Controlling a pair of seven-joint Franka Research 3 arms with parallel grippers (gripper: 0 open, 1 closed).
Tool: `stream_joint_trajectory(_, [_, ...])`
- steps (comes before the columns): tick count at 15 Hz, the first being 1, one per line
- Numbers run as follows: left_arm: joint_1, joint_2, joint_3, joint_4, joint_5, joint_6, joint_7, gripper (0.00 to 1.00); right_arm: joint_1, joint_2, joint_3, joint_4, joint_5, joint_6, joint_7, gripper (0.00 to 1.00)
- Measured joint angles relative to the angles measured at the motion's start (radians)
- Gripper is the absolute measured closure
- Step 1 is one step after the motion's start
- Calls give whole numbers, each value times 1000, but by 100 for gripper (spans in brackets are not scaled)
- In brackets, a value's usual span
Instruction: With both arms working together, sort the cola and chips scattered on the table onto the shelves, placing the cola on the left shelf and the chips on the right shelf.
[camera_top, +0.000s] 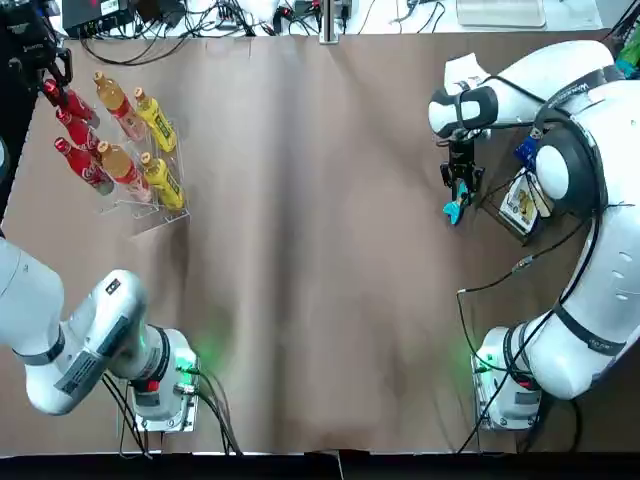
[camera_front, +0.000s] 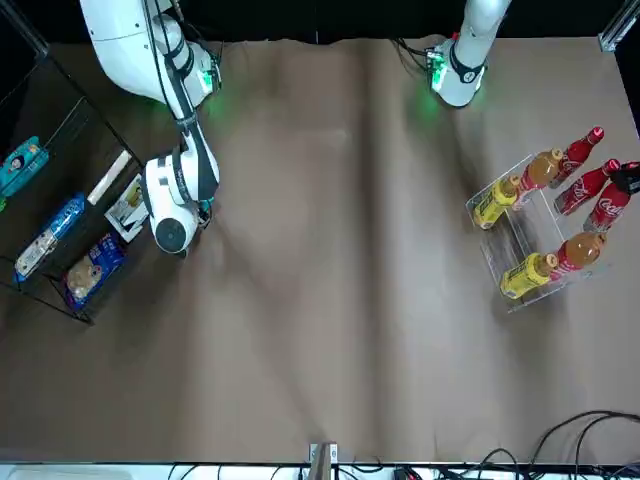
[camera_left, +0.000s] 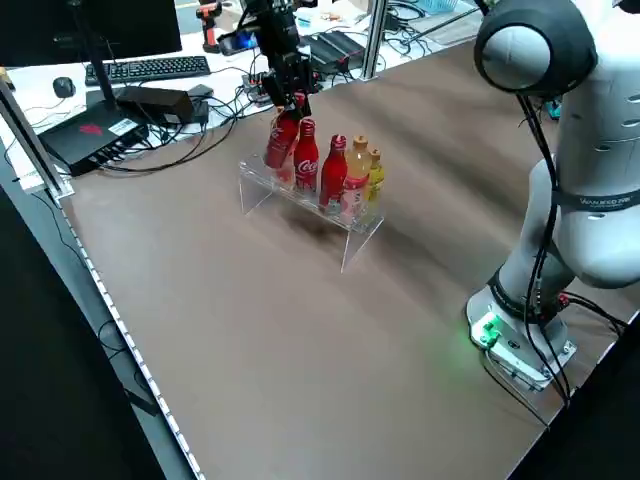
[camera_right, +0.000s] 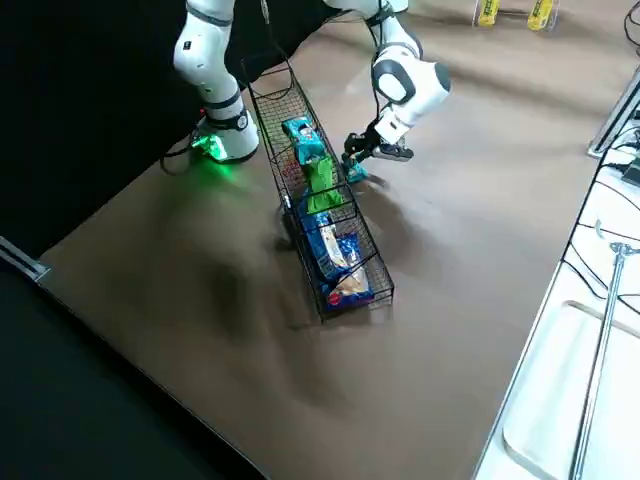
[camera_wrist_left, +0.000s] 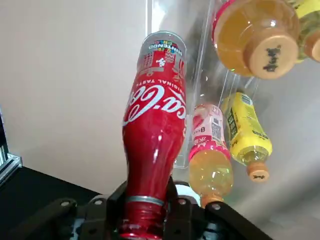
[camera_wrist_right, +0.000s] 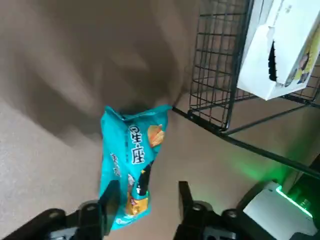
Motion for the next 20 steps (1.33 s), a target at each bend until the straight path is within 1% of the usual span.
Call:
stream_joint_trajectory(1, [0, 8, 2, 0, 0, 1, 0, 72, 3, 3, 0, 0, 0, 7, 1, 51])
stream_joint_trajectory(2, [0, 15, 4, 2, 0, 0, 0, 72, 4, 6, 0, 0, 0, 17, 1, 52])
stream_joint_trajectory(3, [1, 17, 5, 3, 0, -1, 0, 72, 5, 8, 0, 0, 0, 27, 3, 55])
stream_joint_trajectory(4, [1, 19, 5, 3, 0, -1, 0, 73, 5, 10, -1, 0, 0, 36, 20, 65])
stream_joint_trajectory(5, [1, 22, 6, 2, 0, -1, 0, 77, 5, 12, -1, 0, 0, 47, 55, 76])
stream_joint_trajectory(6, [0, 28, 6, 1, 0, 0, 0, 83, 5, 12, -1, 1, 0, 54, 97, 86])
stream_joint_trajectory(7, [0, 36, 6, 1, 0, 0, 0, 92, 6, 12, -1, 6, 0, 56, 130, 93])
stream_joint_trajectory(8, [0, 45, 6, 1, 0, 0, 0, 97, 6, 12, -2, 15, 0, 56, 148, 93])
stream_joint_trajectory(9, [0, 53, 6, 1, 0, 0, -1, 97, 6, 12, -5, 29, 0, 53, 156, 96])
stream_joint_trajectory(10, [0, 60, 6, 1, 0, 0, -1, 96, 6, 12, -10, 51, 0, 32, 157, 96])
stream_joint_trajectory(11, [0, 66, 6, 1, 0, 1, -1, 92, 2, 11, -19, 135, 0, -78, 156, 98])
stream_joint_trajectory(13, [-1, 67, 5, 1, 0, 11, 3, 75, -9, 3, -25, 270, 0, -248, 137, 98])
stream_joint_trajectory(16, [-4, 65, -13, 8, 0, 60, 8, 48, -43, -25, -29, 498, -1, -519, 64, 98])
stream_joint_trajectory(18, [-6, 58, -55, 13, 0, 85, 10, 30, -78, -55, -31, 604, -1, -638, 4, 98])
stream_joint_trajectory(20, [-11, 39, -103, 16, 0, 105, 14, 13, -122, -96, -33, 664, -7, -716, -88, 98])
